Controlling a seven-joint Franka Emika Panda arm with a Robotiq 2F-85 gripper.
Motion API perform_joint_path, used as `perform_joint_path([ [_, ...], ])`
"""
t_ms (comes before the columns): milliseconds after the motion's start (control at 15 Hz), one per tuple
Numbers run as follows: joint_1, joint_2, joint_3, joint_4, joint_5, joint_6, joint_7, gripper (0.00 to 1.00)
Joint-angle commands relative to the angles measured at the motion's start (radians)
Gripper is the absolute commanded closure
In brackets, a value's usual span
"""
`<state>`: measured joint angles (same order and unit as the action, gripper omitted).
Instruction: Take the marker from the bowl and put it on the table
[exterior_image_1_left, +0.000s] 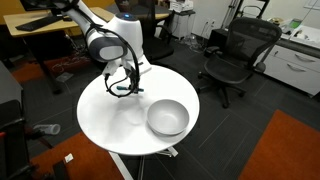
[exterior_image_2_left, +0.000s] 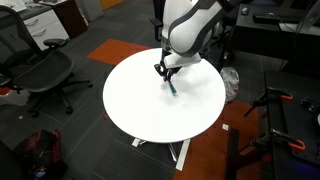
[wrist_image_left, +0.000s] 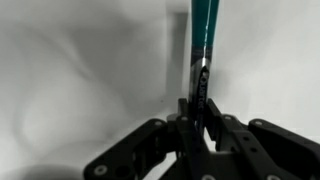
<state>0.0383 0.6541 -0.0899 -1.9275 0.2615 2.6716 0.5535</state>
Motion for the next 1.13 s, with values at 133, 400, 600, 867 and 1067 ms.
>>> perform_joint_path([
  [133,-0.017,0.004,0.009,0.032,0.026,-0.043,-0.006,0.33],
  [400,-0.018,-0.001,0.012,0.031,0.029,-0.050,-0.008,0.03],
  [600,-0.020,-0.002,0.016,0.033,0.032,-0.054,-0.010,0.00],
  [867,-0.003,0.006,0.000,0.023,0.015,-0.027,-0.005,0.00],
  [1067,-0.002,0.008,-0.001,0.023,0.015,-0.028,-0.005,0.00],
])
